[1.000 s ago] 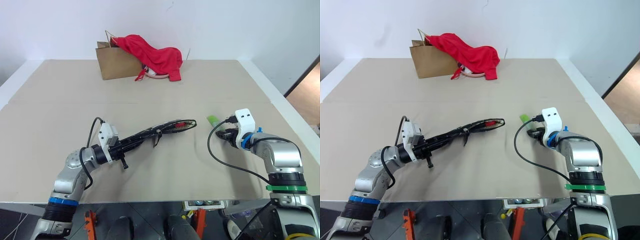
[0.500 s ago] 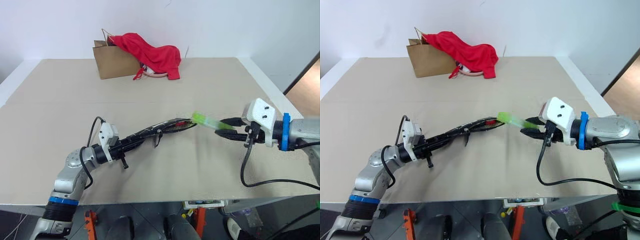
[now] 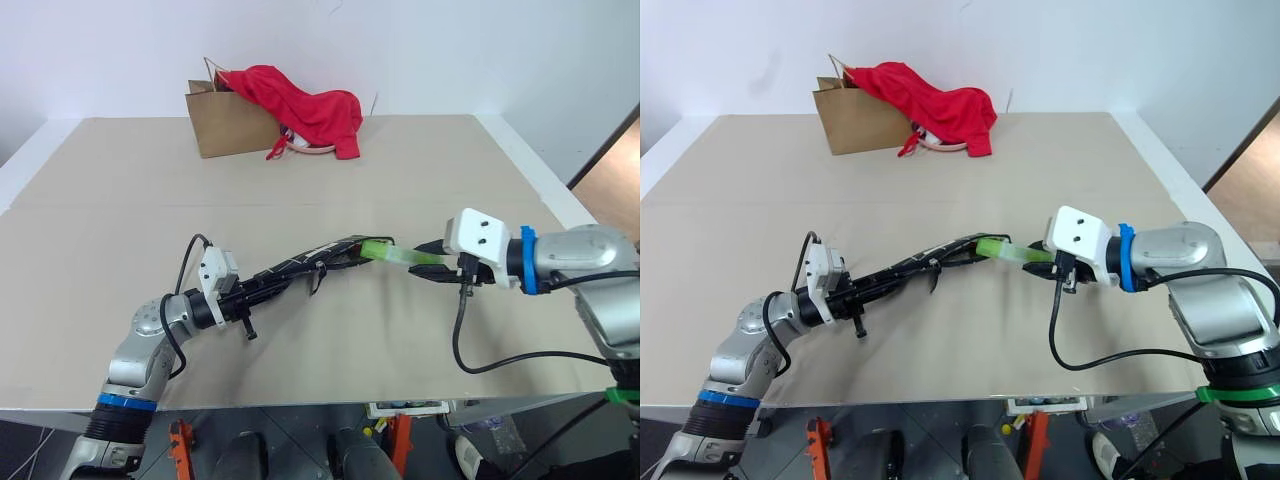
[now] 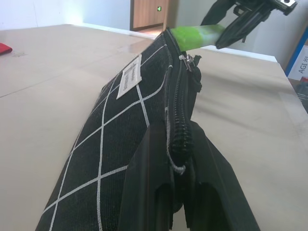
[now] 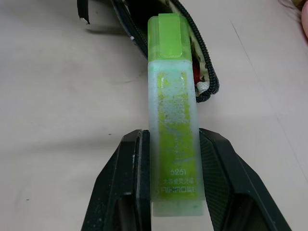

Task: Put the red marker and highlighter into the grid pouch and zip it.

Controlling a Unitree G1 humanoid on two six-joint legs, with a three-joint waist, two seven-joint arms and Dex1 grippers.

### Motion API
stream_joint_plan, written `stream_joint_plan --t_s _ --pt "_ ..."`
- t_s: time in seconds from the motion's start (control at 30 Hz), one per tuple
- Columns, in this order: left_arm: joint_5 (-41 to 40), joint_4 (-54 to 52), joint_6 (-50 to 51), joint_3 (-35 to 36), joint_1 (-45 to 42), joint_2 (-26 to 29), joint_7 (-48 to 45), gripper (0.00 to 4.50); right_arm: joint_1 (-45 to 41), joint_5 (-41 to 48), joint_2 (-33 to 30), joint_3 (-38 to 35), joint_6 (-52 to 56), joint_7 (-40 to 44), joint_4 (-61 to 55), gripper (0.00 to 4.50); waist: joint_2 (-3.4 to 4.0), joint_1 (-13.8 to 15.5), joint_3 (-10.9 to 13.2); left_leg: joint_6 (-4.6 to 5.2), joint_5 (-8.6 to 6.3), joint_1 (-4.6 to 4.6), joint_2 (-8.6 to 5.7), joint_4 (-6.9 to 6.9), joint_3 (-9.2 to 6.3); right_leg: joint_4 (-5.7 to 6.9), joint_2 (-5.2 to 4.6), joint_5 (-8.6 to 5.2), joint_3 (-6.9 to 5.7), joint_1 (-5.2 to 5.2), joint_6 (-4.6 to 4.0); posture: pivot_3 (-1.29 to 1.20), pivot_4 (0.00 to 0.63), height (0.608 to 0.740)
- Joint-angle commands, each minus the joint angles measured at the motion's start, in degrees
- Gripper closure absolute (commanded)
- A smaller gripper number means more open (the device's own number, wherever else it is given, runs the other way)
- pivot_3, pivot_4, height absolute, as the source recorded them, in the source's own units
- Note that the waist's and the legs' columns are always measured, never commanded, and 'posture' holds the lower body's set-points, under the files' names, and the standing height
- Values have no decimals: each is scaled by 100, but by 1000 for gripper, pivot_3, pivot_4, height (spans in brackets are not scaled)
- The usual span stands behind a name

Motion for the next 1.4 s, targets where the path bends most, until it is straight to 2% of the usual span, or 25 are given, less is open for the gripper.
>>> stream_joint_plan --t_s 0.03,0.27,0.3,0.33,0.43,0.5,0.53,0.57,0.6,0.7,0.87,0.97,1.1,1.2,1.27,1.4 --pt "-15 -169 -98 32 -48 34 -69 4500 -412 -448 114 439 -237 117 -36 3468 0 0 0 0 0 0 0 0 0 0 0 0 0 0 0 0 150 740" --pt "11 -60 -125 35 -137 -8 -102 4500 -1477 -1529 1099 1536 -326 -61 415 3468 -1 -3 0 -1 1 -2 7 0 11 5 2 7 1 -14 -8 0 150 740" --pt "15 -60 -128 38 -136 -14 -98 4500 -1579 -1593 1255 1599 -309 -97 463 2455 0 -2 0 -1 1 -5 5 1 8 6 1 5 0 -13 -5 0 150 740" --pt "17 -62 -129 40 -133 -21 -91 4500 -1652 -1612 1403 1637 -287 -116 496 2241 0 2 0 -1 1 -6 5 1 8 6 1 5 1 -14 -5 0 150 740" --pt "26 -77 -138 42 -111 -33 -74 4500 -1672 -1557 1637 1614 -186 -57 491 1210 -1 7 0 -1 0 -17 0 0 0 7 1 11 0 -17 -20 0 150 740" --pt "24 -92 -139 58 -91 -34 -59 4500 -1607 -1611 1658 1515 -209 -118 552 875 0 7 0 -1 0 -19 -1 0 -2 7 0 18 0 -17 -32 0 150 740" --pt "24 -97 -140 65 -82 -35 -54 4500 -1568 -1630 1647 1438 -193 -168 594 290 -1 7 0 -1 0 -22 -2 0 -4 6 0 18 -2 -18 -32 0 150 740" --pt "24 -100 -141 71 -74 -35 -52 4500 -1537 -1622 1622 1361 -166 -198 628 290 -1 7 0 -1 0 -22 -2 0 -4 6 0 18 -2 -18 -32 0 150 740" --pt "23 -103 -140 76 -66 -37 -47 4500 -1498 -1584 1551 1254 -194 -197 655 54 -1 8 0 -1 0 -23 -2 1 -4 6 -1 18 -2 -18 -32 0 150 740" --pt "4 -110 -108 96 -58 -69 -4 4500 -1391 -1051 1378 549 25 -117 575 54 -1 21 1 -1 0 -24 -4 4 -9 7 -1 19 -7 -16 -32 0 150 740" --pt "-165 -37 247 299 -168 -248 480 4500 -805 1119 1132 -1583 1285 375 20 54 -2 29 1 0 0 -25 -4 6 -20 6 -1 20 -12 -11 -31 0 150 740" --pt "-254 -74 422 359 -163 -289 605 4500 -242 1878 953 -2224 1950 403 -341 54 -2 46 0 1 -1 -26 -5 5 -43 4 0 15 -33 -1 -35 0 150 740" --pt "-354 -34 631 454 -275 -338 800 4500 625 2164 995 -1846 2468 46 -1108 54 0 -13 0 2 -1 -9 -1 4 -41 8 7 -1 -32 6 -13 0 150 740" --pt "-415 26 721 509 -411 -386 921 4500 888 2125 1388 -1218 2816 -505 -1486 54 -2 -14 -1 2 0 5 8 5 -48 12 20 0 -34 17 -16 0 150 740" --pt "-403 27 750 500 -455 -398 932 4500 830 2022 1732 -794 3020 -942 -1513 54 0 -15 0 -1 8 8 10 6 -48 19 29 9 -28 14 -22 0 150 740" --pt "-366 2 767 451 -481 -417 922 4500 144 1624 2755 -288 3426 -2136 -680 54 -13 -53 -2 -19 20 10 8 7 -42 25 28 16 -15 10 -15 0 150 740"
